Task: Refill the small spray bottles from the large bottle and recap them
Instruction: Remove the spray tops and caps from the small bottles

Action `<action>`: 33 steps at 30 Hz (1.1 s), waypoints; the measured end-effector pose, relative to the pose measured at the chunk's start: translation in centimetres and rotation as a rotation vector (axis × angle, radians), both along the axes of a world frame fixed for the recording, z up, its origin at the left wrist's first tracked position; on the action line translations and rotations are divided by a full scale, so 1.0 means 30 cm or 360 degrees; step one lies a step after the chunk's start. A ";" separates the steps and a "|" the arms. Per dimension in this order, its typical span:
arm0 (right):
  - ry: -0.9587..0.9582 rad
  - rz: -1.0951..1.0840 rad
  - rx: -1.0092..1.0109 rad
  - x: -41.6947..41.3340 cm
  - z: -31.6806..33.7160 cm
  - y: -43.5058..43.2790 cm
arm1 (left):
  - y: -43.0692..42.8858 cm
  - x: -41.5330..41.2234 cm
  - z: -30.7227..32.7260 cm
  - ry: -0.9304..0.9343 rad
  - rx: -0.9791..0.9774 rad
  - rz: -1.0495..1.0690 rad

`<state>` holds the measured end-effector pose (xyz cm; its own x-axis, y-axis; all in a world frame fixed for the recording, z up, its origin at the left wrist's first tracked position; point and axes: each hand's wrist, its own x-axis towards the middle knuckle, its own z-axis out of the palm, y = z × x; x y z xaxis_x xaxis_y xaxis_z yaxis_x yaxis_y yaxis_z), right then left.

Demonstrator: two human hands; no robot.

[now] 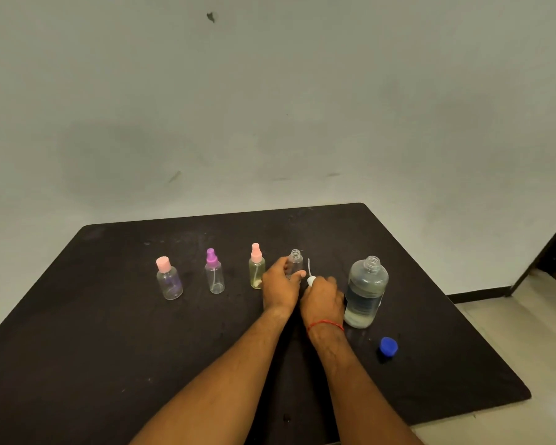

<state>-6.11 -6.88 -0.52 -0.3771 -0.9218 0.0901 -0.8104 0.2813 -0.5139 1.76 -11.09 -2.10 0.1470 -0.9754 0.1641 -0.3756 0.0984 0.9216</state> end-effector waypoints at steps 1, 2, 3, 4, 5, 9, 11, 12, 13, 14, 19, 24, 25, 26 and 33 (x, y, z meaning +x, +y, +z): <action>0.0002 -0.0004 0.0006 0.001 0.001 0.001 | 0.003 -0.001 0.002 0.0007 0.0005 -0.0005; 0.0006 -0.0006 0.0009 0.002 0.002 0.000 | 0.004 -0.001 0.004 0.0017 0.0011 -0.0009; 0.0010 -0.0005 0.0011 0.003 0.002 0.001 | 0.004 -0.001 0.004 0.0019 0.0019 -0.0010; 0.0013 -0.0003 0.0007 0.004 0.003 0.001 | 0.005 0.001 0.003 0.0018 0.0027 -0.0009; 0.0014 0.0000 0.0004 0.005 0.005 0.003 | 0.008 0.002 0.003 0.0016 0.0038 -0.0007; 0.0028 0.0017 -0.0017 0.009 0.010 0.014 | 0.030 0.009 0.009 0.0016 0.0025 -0.0022; 0.0038 0.0025 -0.0031 0.010 0.015 0.023 | 0.052 0.010 0.024 0.0030 0.0024 -0.0034; 0.0048 0.0032 -0.0043 0.010 0.015 0.026 | 0.063 0.011 0.031 0.0032 0.0015 -0.0034; 0.0060 0.0042 -0.0052 0.011 0.016 0.032 | 0.071 0.014 0.032 0.0038 0.0009 -0.0030; 0.0067 0.0053 -0.0065 0.012 0.017 0.040 | 0.081 0.018 0.034 0.0051 0.0004 -0.0028; 0.0055 0.0138 -0.0105 0.012 0.010 0.083 | 0.139 0.038 0.024 0.0146 -0.0054 0.0005; 0.0116 0.0212 -0.0141 0.017 0.012 0.123 | 0.204 0.079 0.045 0.0259 -0.0094 0.0098; 0.0135 0.0225 -0.0153 0.021 0.013 0.132 | 0.212 0.090 0.046 0.0263 -0.0121 0.0121; 0.0153 0.0245 -0.0169 0.026 0.012 0.140 | 0.220 0.104 0.048 0.0264 -0.0149 0.0146; 0.0144 0.0436 -0.0370 0.050 0.021 0.163 | 0.243 0.200 0.048 0.0335 -0.0207 0.0304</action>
<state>-4.62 -1.98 0.12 -0.1004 -0.9384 0.3308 -0.8845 -0.0681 -0.4615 7.77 -3.80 -0.67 0.3696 -0.8997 0.2322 -0.2006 0.1667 0.9654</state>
